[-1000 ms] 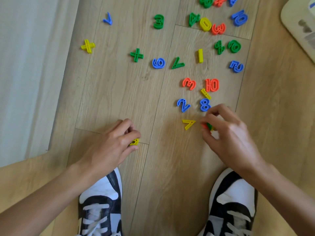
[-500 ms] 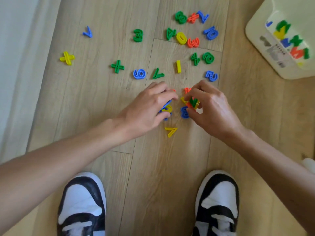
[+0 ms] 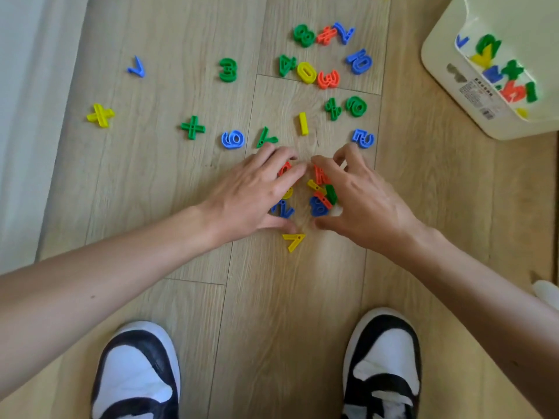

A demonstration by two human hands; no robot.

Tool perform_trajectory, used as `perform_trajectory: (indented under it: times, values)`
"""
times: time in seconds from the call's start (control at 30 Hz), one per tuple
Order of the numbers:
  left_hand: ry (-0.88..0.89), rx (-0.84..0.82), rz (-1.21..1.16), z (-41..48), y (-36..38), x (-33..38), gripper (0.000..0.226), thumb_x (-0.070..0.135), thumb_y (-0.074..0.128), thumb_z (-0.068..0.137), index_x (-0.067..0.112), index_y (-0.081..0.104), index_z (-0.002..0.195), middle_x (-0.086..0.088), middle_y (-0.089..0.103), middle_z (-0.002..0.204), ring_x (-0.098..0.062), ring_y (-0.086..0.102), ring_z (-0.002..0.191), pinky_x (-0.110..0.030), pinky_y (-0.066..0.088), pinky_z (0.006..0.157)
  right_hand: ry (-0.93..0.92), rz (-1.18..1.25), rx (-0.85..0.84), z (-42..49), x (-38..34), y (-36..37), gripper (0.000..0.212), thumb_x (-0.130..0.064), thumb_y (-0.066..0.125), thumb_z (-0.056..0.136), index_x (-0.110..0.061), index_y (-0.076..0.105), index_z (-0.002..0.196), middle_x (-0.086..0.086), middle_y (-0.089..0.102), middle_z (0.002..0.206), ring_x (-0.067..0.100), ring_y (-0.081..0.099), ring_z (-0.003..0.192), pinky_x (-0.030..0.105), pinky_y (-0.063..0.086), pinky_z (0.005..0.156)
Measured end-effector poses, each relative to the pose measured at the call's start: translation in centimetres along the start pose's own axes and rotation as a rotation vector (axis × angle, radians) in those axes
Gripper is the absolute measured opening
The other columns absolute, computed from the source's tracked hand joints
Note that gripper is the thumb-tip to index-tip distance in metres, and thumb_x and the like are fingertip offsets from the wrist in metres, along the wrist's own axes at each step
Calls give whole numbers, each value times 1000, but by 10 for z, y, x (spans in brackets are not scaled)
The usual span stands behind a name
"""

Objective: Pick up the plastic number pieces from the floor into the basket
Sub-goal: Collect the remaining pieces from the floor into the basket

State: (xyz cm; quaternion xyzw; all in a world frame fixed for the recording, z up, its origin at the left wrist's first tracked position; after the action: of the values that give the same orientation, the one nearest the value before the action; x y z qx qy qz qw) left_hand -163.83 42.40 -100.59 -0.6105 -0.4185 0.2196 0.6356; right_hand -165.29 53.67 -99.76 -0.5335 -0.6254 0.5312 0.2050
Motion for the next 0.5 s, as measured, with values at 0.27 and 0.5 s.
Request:
perform_trajectory:
  times: [0.27,0.5]
  values:
    - [-38,48,155,6,6,0,53,53,54,88,8,51,116,-14,51,125,-33,48,115,-46,50,81,19,-11,11,8,-7,2,46,-17,72,77,-15,49,117,11,34,123,30,48,88,39,50,69]
    - [46,186,197,3,2,2,25,33,53,91,9,57,95,-11,58,98,-26,58,82,-36,44,46,24,-15,36,8,-10,3,39,-14,66,76,-14,47,109,12,34,118,31,47,86,41,49,65]
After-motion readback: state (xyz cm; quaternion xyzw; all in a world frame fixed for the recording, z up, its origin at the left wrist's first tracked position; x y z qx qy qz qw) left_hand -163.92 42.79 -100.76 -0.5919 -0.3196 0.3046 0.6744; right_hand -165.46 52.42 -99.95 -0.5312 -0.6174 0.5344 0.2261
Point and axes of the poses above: each hand's wrist, its own z-axis towards the middle knuckle, its own y-axis out of the palm, x = y × z, the point moved 9 cm from there along z, towards the middle knuckle
